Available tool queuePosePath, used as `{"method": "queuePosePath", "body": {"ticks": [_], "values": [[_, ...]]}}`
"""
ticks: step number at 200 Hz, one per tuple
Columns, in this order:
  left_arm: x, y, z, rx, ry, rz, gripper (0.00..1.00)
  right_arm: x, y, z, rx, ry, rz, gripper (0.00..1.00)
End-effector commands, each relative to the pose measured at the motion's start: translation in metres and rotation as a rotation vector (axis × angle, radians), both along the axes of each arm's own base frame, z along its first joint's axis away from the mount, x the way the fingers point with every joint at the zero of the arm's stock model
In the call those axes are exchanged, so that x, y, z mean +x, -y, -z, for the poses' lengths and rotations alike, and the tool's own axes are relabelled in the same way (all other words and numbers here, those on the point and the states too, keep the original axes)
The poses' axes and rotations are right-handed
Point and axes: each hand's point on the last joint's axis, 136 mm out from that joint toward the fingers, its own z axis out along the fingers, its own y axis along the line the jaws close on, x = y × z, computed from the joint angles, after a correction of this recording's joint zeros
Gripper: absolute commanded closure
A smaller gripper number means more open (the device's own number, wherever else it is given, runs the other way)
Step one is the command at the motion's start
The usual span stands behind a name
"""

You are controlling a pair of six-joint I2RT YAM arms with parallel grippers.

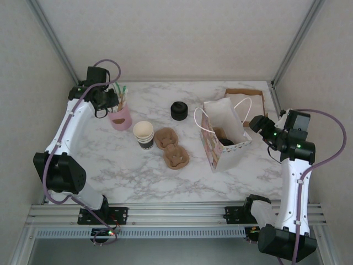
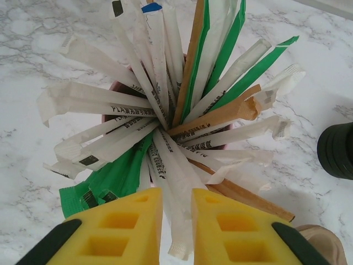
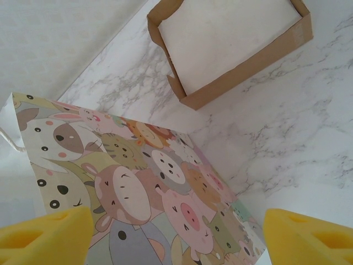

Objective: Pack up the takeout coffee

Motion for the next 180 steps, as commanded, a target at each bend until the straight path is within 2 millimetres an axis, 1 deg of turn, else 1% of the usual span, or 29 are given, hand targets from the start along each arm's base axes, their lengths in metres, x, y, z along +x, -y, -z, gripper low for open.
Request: {"method": "queuePosePath", "body": {"ticks": [1, 27, 42, 58, 85, 101, 144, 180], "values": [[-0.005, -0.007, -0.003, 0.034, -0.015, -0.019, 0.78, 0.001, -0.002, 0.000, 0.011, 0.007, -0.015, 0.19], [-0.006, -0.008, -0.003, 0.037, -0.017, -0.023, 0.72, 0.002, -0.002, 0.000, 0.015, 0.009, -0.017, 0.19], [-0.005, -0.008, 0.000, 0.036, -0.025, -0.023, 0.71, 0.002, -0.002, 0.000, 0.016, 0.009, -0.018, 0.19], [-0.006, -0.009, 0.005, 0.040, -0.035, -0.026, 0.71, 0.002, -0.003, 0.001, 0.018, 0.008, -0.020, 0.19], [-0.009, -0.021, 0.007, 0.066, -0.042, -0.070, 0.71, 0.003, -0.003, 0.001, 0.019, 0.006, -0.019, 0.19], [-0.010, -0.022, 0.011, 0.060, -0.048, -0.072, 0.71, 0.003, -0.003, 0.002, 0.019, 0.003, -0.019, 0.19], [-0.013, -0.017, 0.022, 0.036, -0.070, -0.056, 0.71, 0.003, -0.003, 0.003, 0.020, 0.004, -0.020, 0.19], [-0.015, -0.014, 0.025, 0.022, -0.074, -0.045, 0.72, 0.003, -0.003, 0.002, 0.019, 0.006, -0.018, 0.19]]}}
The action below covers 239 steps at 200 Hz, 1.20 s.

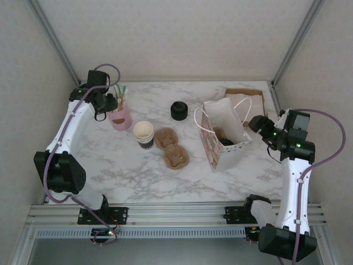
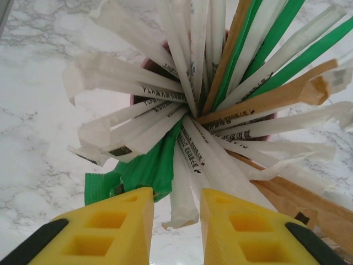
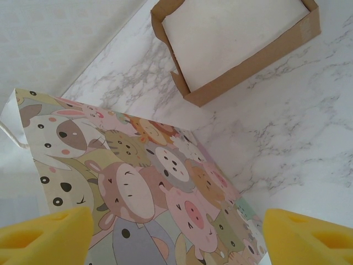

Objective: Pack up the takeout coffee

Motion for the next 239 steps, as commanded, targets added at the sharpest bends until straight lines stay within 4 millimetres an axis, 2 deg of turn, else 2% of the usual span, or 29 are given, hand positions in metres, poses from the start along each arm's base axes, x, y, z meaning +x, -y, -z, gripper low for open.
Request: {"method": "queuePosePath", "body": {"ticks": [1, 39, 99, 123, 239], "values": [[-0.005, 0.000, 0.003, -0.018, -0.009, -0.006, 0.72, 0.002, 0.000, 0.001, 0.005, 0.008, -0.005, 0.19], [-0.003, 0.001, 0.004, -0.022, -0.012, -0.003, 0.78, 0.001, 0.000, 0.000, 0.005, 0.009, -0.006, 0.19], [-0.004, 0.000, -0.011, -0.016, 0.021, -0.006, 0.82, 0.002, -0.001, 0.001, 0.011, 0.010, -0.007, 0.19], [-0.005, 0.000, -0.014, -0.015, 0.028, -0.007, 0.86, 0.002, -0.001, 0.001, 0.013, 0.008, -0.010, 0.19], [-0.007, -0.003, -0.035, -0.001, 0.074, -0.022, 0.91, 0.002, -0.002, 0.001, 0.018, 0.007, -0.015, 0.19]]}}
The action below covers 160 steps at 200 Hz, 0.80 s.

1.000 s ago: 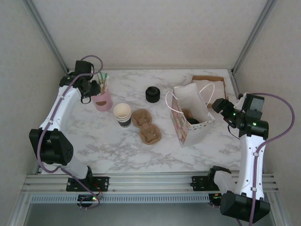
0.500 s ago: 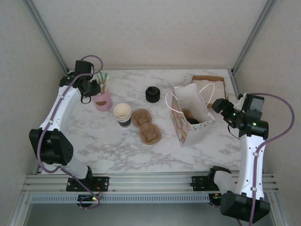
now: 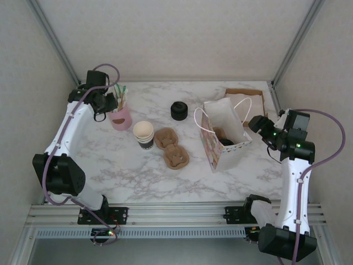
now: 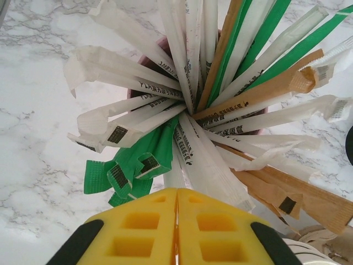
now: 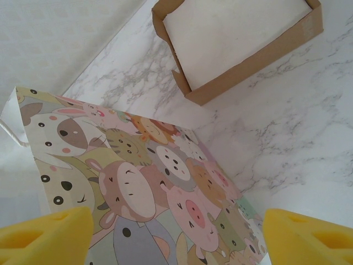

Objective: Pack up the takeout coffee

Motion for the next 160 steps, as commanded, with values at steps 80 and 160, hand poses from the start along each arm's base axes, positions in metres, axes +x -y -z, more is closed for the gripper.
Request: {"method": "queuePosePath", "body": {"ticks": [80, 160], "values": [[-0.011, -0.010, -0.081, 0.019, 0.174, -0.053, 0.99, 0.000, -0.002, -0.003, 0.011, 0.012, -0.010, 0.18], [-0.044, -0.006, -0.182, -0.042, 0.442, -0.049, 1.00, -0.004, -0.001, -0.009, 0.005, 0.024, -0.004, 0.17]]}}
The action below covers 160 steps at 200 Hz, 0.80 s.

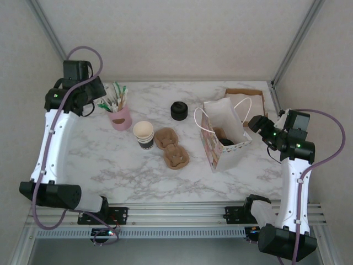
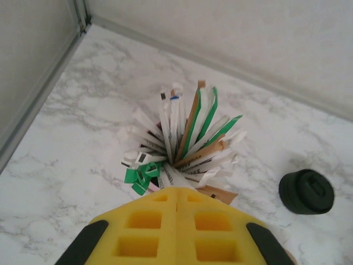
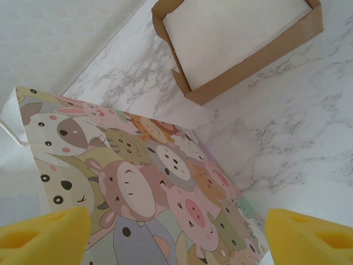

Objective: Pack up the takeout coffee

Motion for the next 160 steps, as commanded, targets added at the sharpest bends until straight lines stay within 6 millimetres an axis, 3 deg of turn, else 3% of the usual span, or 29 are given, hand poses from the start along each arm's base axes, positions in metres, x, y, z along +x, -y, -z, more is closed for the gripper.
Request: {"method": "queuePosePath", "body": {"ticks": [1, 36, 77, 124, 160], "values": [[-0.021, 0.003, -0.046, -0.036, 0.125, 0.011, 1.00, -0.003, -0.001, -0.009, 0.004, 0.025, -0.003, 0.17], [-0.044, 0.029, -0.109, -0.131, 0.334, 0.143, 1.00, -0.006, -0.002, -0.012, 0.002, 0.032, -0.001, 0.17], [-0.064, 0.081, -0.154, -0.289, 0.466, 0.423, 1.00, -0.011, 0.000, -0.014, -0.011, 0.040, 0.011, 0.16], [-0.084, 0.152, -0.175, -0.441, 0.507, 0.731, 1.00, -0.015, 0.000, -0.017, -0.018, 0.046, 0.019, 0.16], [-0.092, 0.218, -0.168, -0.496, 0.449, 0.927, 1.00, -0.018, 0.002, -0.016, -0.027, 0.045, 0.030, 0.16]]}}
